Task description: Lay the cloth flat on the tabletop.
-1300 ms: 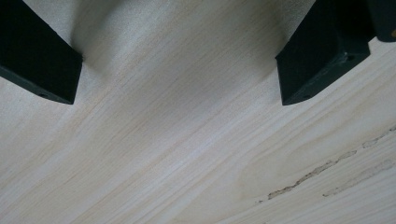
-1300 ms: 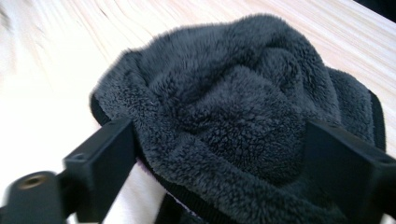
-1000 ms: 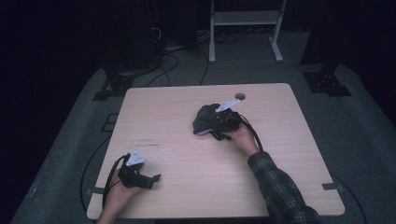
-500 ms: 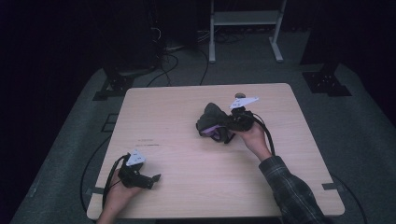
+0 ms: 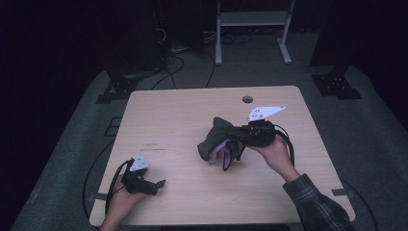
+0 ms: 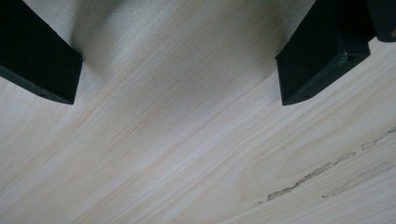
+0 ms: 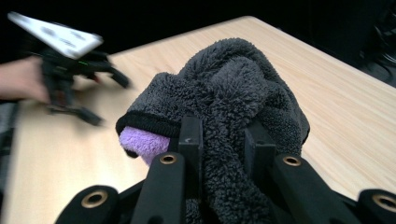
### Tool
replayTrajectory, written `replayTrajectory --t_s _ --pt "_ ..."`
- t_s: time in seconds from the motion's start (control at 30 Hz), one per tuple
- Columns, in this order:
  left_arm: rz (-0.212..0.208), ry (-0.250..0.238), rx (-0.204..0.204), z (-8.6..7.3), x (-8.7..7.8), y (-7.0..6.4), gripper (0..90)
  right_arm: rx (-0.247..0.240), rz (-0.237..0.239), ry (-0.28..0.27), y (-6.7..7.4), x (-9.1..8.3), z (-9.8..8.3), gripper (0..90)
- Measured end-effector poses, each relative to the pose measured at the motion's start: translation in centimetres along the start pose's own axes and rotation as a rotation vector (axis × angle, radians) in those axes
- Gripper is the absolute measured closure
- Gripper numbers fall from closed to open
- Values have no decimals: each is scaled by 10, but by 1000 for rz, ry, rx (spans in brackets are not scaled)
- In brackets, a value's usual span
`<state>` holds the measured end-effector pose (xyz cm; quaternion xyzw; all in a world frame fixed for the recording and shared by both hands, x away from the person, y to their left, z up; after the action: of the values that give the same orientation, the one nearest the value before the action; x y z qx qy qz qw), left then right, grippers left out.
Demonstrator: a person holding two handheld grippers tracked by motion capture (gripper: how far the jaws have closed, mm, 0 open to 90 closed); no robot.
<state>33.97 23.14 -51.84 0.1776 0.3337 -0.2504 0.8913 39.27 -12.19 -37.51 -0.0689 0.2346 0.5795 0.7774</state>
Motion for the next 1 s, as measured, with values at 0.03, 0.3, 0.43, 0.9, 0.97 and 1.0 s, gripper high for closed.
replayTrajectory --t_s 0.03,0.3,0.43,0.9,0.97,1.0 --pt "0 0 1 0 0 0 0 3 17 -10 6 -4 2 728" --pt "0 -1 0 0 0 0 0 10 20 37 17 -7 -17 724" --pt "1 -5 -2 0 0 0 0 72 -11 82 -6 7 -38 719" --pt "1 -1 0 0 0 0 0 174 -153 192 -70 47 -86 603" --pt "0 0 0 0 0 0 0 180 -157 184 -72 46 -86 497" --pt "-4 2 1 0 0 -1 0 178 -169 183 -72 45 -85 450"
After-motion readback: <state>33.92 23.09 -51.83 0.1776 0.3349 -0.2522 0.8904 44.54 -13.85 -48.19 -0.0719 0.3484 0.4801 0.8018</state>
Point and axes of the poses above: each handheld gripper's, and its own axes: x roughly forward along the jaws, z roughly out of its top, y roughly to its left, the point moved 5 cm from there along x, roughly forward along the jaws, and after that the axes turned 11 degrees about z, right-handed, at the moved point
